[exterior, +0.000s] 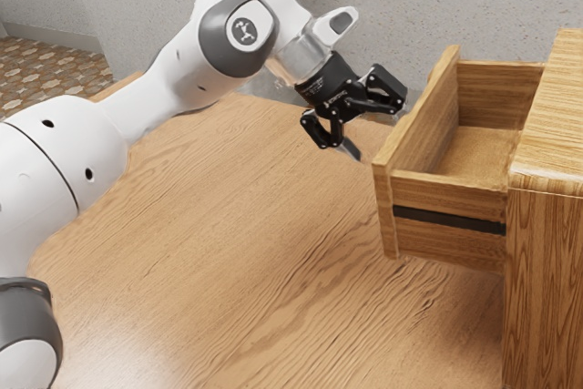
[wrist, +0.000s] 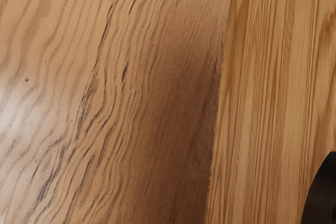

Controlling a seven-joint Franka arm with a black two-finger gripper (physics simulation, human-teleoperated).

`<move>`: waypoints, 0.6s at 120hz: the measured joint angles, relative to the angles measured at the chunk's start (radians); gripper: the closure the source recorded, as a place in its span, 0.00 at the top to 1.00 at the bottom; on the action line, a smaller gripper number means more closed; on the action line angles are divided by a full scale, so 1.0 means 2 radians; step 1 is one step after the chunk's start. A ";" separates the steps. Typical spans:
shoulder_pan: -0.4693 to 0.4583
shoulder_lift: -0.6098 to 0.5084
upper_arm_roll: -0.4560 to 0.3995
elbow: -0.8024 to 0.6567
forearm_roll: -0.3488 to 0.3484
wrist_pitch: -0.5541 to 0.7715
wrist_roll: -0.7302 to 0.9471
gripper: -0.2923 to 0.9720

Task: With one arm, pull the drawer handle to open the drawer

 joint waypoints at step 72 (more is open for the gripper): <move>0.065 -0.104 -0.002 0.005 0.251 -0.143 0.007 0.77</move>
